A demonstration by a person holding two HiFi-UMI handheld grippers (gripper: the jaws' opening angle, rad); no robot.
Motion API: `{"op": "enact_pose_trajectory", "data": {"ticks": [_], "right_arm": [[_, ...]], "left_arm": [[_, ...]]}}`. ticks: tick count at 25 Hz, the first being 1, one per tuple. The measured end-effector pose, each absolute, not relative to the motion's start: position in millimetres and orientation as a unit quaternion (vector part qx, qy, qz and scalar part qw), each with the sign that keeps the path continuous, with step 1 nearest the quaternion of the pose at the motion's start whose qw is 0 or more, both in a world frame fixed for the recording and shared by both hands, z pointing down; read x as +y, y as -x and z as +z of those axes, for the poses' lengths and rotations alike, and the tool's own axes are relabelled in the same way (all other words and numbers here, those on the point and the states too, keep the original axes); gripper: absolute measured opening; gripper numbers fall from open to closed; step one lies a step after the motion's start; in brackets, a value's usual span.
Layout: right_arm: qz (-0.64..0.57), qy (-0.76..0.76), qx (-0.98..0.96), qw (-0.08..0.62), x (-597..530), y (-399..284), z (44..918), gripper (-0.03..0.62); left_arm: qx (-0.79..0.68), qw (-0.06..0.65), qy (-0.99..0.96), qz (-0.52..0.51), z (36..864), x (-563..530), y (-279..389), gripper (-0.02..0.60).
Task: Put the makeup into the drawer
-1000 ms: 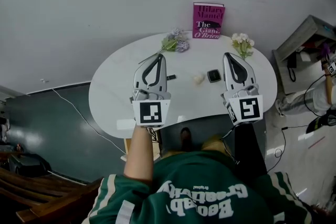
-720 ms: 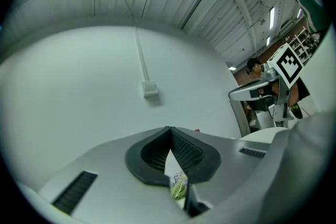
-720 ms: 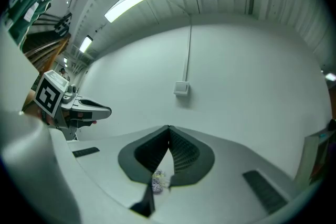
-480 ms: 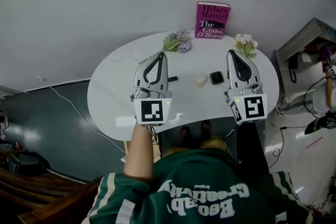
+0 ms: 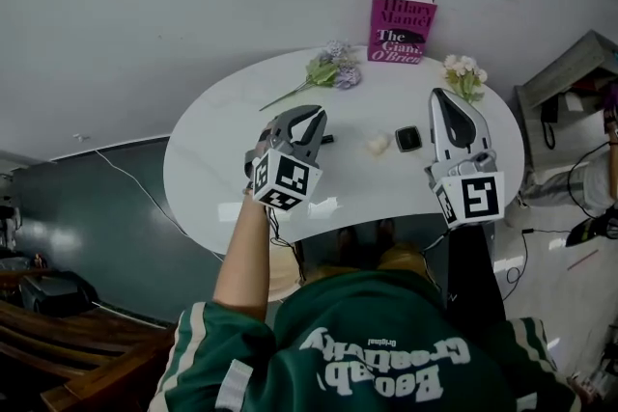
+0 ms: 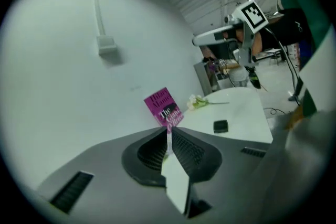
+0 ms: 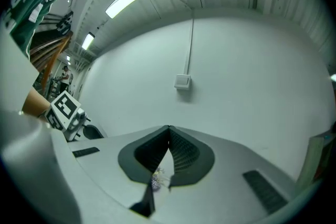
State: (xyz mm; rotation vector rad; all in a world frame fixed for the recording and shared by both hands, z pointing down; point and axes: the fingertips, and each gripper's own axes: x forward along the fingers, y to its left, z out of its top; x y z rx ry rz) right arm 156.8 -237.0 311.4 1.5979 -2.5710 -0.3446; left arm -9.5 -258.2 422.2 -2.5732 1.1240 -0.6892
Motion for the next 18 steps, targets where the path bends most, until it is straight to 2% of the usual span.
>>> {"op": "enact_pose_trajectory", "data": {"ticks": [1, 3, 6, 12, 18], "right_arm": [[-0.112, -0.524, -0.843, 0.048, -237, -158, 312, 0.009], [-0.109, -0.525, -0.842, 0.051, -238, -161, 315, 0.009], [-0.102, -0.526, -0.842, 0.059, -239, -166, 321, 0.009], [-0.095, -0.525, -0.843, 0.07, -241, -171, 328, 0.009], [-0.091, -0.521, -0.845, 0.076, -243, -172, 332, 0.009]], "left_arm": [[0.362, 0.117, 0.886, -0.264, 441, -260, 10, 0.035], [0.313, 0.104, 0.891, -0.311, 476, -261, 9, 0.104], [0.25, 0.085, 0.893, -0.365, 519, -257, 6, 0.139], [0.17, 0.056, 0.867, -0.464, 593, -259, 9, 0.152], [0.141, 0.007, 0.843, -0.518, 640, -262, 19, 0.161]]}}
